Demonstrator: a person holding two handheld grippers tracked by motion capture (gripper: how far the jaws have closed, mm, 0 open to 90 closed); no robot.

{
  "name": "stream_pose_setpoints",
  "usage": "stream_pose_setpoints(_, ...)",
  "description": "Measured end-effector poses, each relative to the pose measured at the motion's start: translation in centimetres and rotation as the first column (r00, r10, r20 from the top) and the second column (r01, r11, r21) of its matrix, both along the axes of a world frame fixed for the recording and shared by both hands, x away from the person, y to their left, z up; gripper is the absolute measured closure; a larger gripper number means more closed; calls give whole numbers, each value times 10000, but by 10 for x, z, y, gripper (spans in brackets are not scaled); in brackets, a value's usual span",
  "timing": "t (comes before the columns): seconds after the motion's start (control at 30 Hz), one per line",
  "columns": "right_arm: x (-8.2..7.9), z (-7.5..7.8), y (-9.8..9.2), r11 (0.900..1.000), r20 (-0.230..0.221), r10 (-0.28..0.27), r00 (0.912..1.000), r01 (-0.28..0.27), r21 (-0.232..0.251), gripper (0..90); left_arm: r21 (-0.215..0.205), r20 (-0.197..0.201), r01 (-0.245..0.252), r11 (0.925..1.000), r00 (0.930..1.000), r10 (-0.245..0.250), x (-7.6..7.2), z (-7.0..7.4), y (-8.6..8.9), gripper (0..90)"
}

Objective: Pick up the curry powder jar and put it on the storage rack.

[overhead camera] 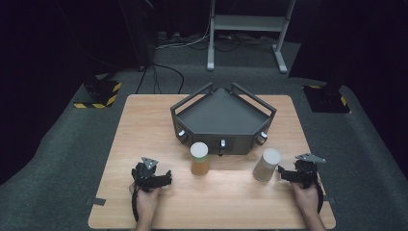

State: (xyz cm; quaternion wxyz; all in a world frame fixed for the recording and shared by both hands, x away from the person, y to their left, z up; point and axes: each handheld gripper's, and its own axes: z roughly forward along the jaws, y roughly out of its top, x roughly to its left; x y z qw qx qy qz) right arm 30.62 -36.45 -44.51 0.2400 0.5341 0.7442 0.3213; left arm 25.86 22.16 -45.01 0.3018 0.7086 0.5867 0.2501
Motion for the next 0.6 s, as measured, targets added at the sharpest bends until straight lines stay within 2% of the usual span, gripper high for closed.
stream_pose_setpoints(0.2, 0, 0, 0, 10000, -5, 10, 10000, -10, 14, 87, 7, -132, -68, 10000, 9999, 68, 4, 1, -4, 4)
stream_pose_setpoints(0.47, 0, 0, 0, 10000, -14, 15, 10000, -15, 6, 82, 29, -247, 50, 10000, 9997, -49, 7, 3, -2, 3)
stream_pose_setpoints(0.6, 1, 0, 0, 10000, -23, 46, 10000, -46, -17, 75, -9, -332, 352, 9994, 9988, -352, 8, 5, -1, 3)
